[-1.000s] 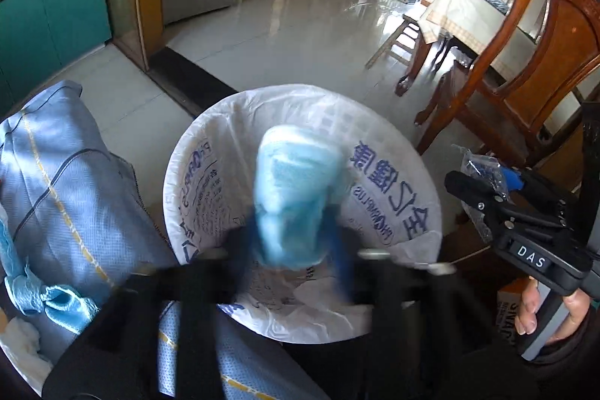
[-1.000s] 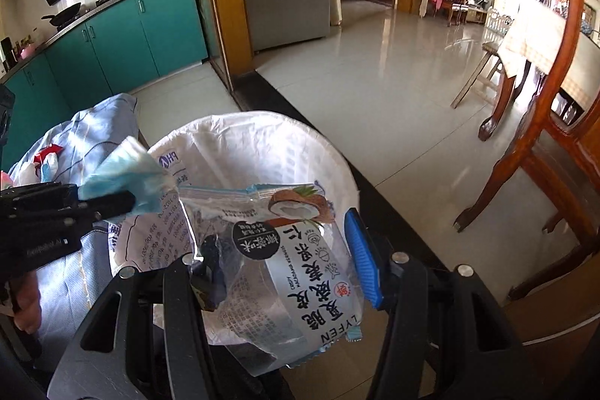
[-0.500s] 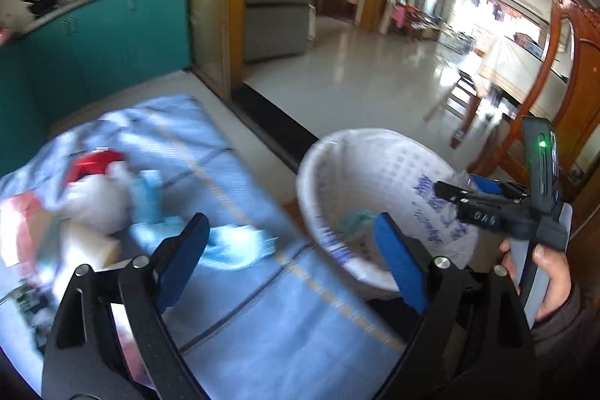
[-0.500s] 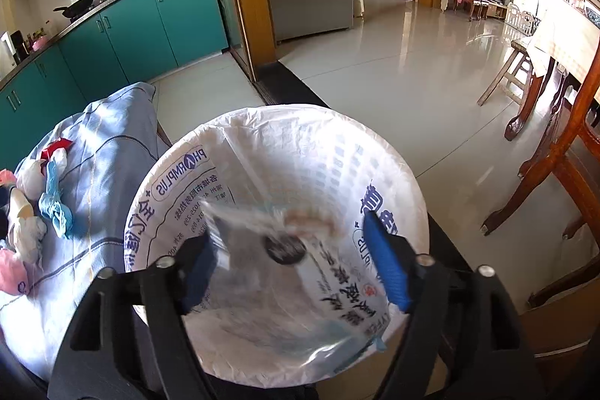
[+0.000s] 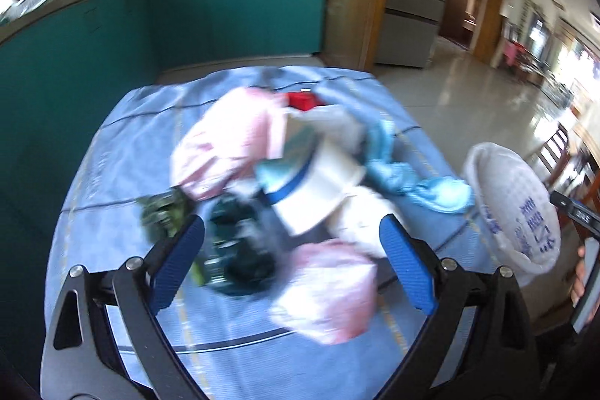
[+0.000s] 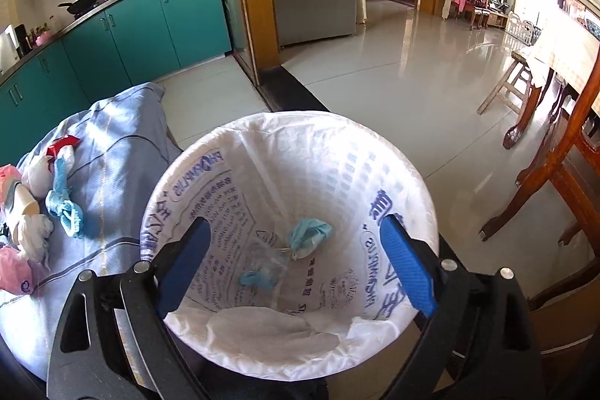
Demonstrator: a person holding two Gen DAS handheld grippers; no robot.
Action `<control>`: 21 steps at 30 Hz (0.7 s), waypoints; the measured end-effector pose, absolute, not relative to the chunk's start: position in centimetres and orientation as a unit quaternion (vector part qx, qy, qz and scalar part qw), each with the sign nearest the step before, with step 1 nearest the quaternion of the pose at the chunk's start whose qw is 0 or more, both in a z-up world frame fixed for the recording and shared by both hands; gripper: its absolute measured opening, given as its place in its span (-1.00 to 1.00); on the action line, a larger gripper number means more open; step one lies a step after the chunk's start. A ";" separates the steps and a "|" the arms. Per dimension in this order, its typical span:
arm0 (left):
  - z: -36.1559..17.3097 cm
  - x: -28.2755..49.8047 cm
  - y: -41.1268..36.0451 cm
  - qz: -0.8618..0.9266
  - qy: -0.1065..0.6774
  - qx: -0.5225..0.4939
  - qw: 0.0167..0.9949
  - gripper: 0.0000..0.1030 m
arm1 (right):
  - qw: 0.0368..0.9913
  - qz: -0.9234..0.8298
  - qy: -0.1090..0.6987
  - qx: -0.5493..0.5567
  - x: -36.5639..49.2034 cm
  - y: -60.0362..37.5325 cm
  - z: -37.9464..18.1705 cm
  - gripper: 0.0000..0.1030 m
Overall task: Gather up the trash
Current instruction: 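Grasp the pink plastic bag with the right gripper while the left grasps the dark green bag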
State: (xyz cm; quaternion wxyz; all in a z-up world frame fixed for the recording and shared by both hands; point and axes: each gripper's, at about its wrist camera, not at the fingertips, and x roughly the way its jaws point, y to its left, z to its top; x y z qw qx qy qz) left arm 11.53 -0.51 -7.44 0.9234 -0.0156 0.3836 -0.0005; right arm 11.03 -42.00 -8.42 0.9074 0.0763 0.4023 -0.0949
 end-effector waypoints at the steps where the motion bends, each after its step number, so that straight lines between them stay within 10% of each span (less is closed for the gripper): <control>1: -7.5 11.5 0.1 0.006 0.383 -0.019 0.924 0.83 | 0.908 -0.091 0.401 0.075 11.1 -41.7 -8.3 0.75; 21: -9.1 8.6 9.9 0.117 0.396 -0.041 0.910 0.89 | 0.907 0.122 0.404 -0.003 14.2 -23.3 -7.2 0.75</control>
